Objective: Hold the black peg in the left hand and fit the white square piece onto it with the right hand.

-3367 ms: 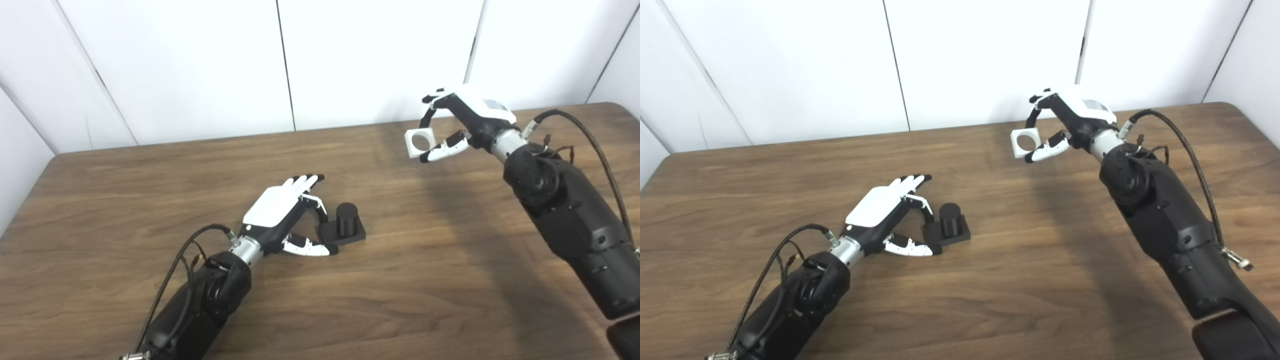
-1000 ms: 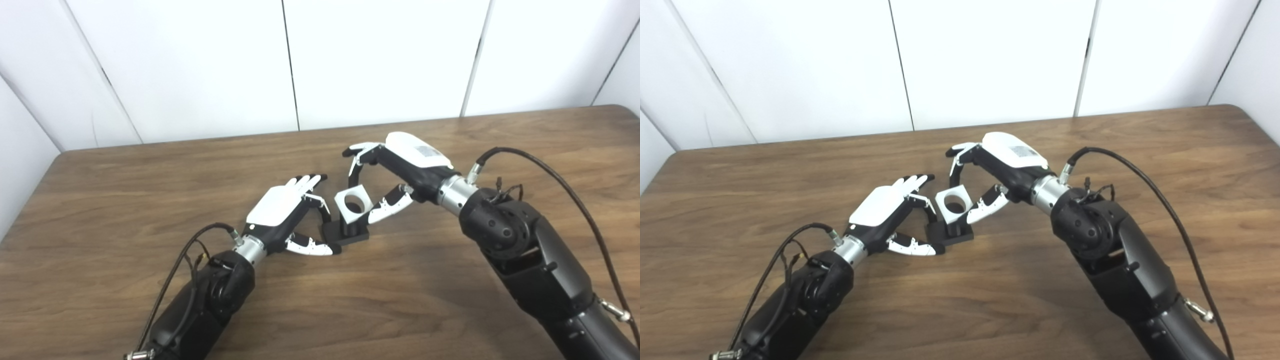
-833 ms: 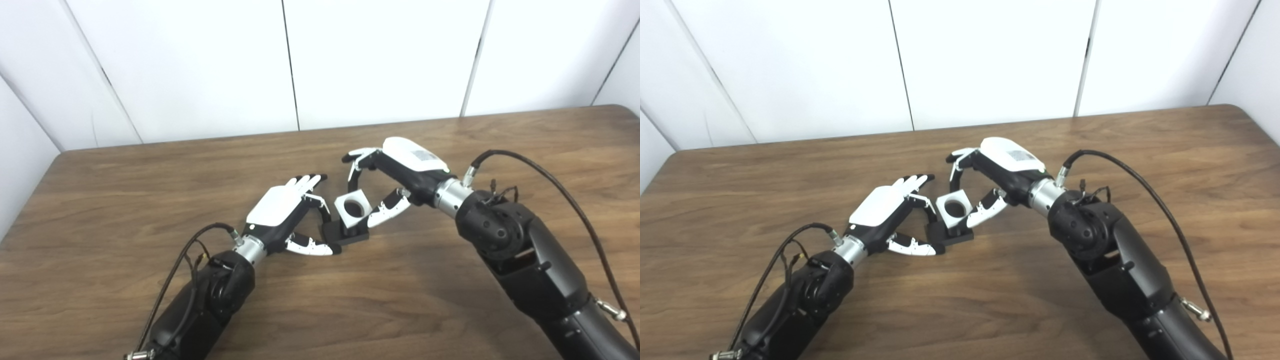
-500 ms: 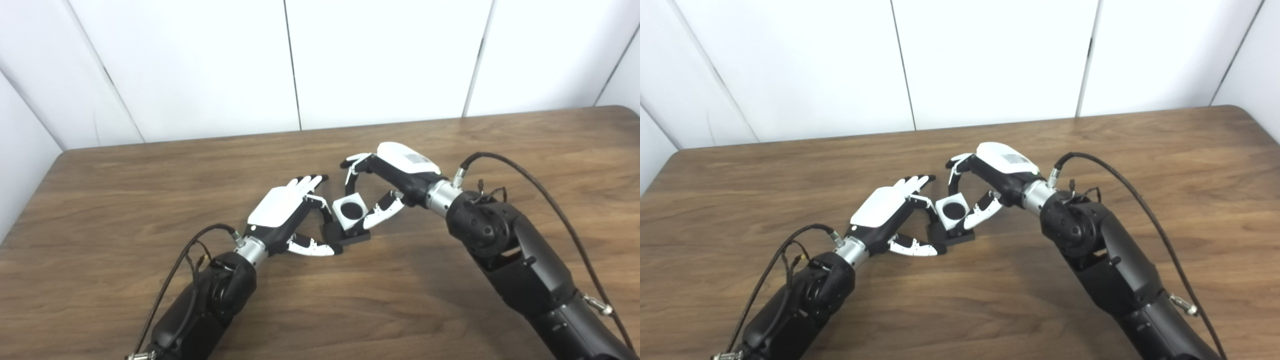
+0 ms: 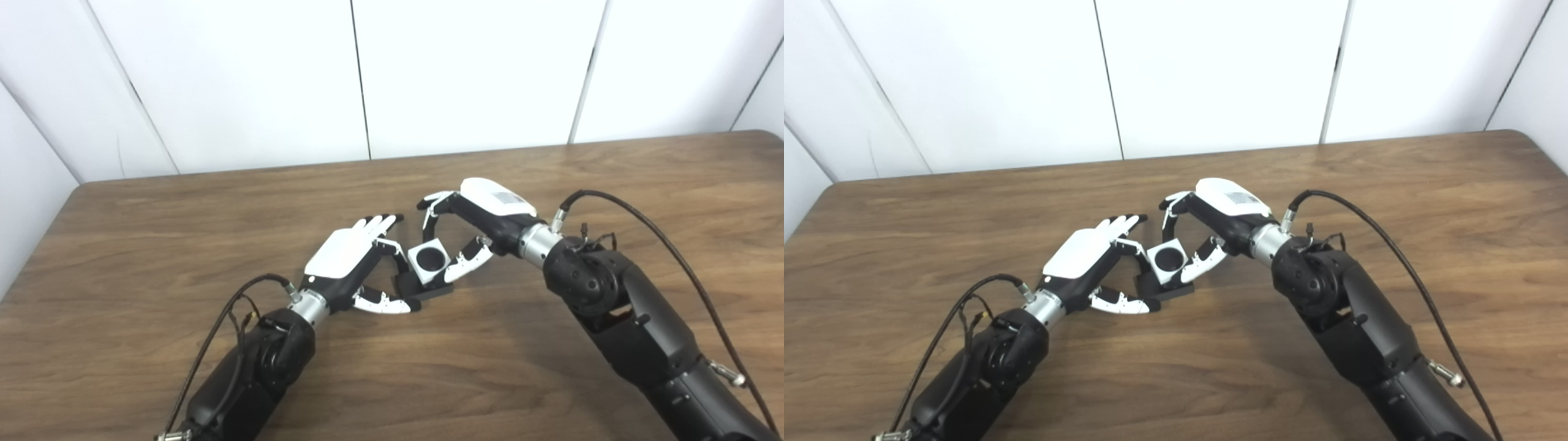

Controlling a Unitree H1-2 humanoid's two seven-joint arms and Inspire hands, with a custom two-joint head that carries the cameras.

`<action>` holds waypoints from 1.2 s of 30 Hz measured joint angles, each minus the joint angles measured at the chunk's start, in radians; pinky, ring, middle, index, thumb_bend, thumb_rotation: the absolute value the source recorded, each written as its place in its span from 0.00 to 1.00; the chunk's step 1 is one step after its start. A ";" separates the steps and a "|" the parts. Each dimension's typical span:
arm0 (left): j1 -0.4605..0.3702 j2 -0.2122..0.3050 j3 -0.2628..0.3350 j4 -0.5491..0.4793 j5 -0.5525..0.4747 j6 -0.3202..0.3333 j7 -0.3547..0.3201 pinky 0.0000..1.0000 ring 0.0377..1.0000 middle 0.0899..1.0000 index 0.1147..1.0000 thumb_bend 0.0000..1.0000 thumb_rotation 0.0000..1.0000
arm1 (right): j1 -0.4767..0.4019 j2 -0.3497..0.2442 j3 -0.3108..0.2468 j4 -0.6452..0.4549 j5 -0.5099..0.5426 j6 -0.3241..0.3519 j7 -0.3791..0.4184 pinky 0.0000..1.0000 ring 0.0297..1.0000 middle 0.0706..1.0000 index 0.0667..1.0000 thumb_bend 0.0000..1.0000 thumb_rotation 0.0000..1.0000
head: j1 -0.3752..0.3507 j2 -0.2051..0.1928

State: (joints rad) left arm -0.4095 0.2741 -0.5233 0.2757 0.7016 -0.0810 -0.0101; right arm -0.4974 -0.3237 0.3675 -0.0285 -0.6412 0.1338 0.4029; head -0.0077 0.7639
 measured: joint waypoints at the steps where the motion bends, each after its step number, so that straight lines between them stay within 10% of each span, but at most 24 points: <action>1: 0.000 0.000 0.000 0.000 0.000 0.000 0.000 1.00 1.00 1.00 0.59 0.92 0.39 | 0.000 0.000 0.000 0.000 0.000 0.000 0.000 0.79 0.85 0.84 0.45 0.52 0.15 | 0.000 0.000; 3: 0.000 0.000 0.000 0.000 0.000 0.000 0.000 1.00 1.00 1.00 0.59 0.92 0.40 | -0.003 -0.001 0.004 0.000 -0.004 0.001 0.006 0.79 0.86 0.86 0.46 0.52 0.15 | 0.000 0.002; 7: 0.000 0.000 0.000 0.000 0.000 0.000 0.000 1.00 1.00 1.00 0.59 0.93 0.40 | -0.031 -0.021 0.032 -0.002 -0.025 0.014 0.069 0.83 0.92 0.93 0.79 0.92 0.45 | 0.000 0.002; 12: 0.000 0.000 -0.001 0.000 0.000 0.000 0.000 1.00 1.00 1.00 0.59 0.92 0.40 | -0.047 -0.077 0.070 -0.006 -0.031 0.056 0.227 0.88 0.97 1.00 0.98 1.00 0.52 | -0.003 0.003; 36: -0.002 0.004 -0.001 -0.002 0.001 0.001 -0.005 1.00 1.00 1.00 0.60 0.92 0.41 | 0.074 -0.157 -0.040 -0.050 0.025 0.063 0.195 0.87 0.94 0.97 0.99 1.00 0.42 | -0.002 0.005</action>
State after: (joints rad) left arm -0.4111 0.2779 -0.5238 0.2737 0.7021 -0.0805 -0.0151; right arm -0.4237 -0.4807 0.3273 -0.0786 -0.6160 0.1970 0.5983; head -0.0092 0.7685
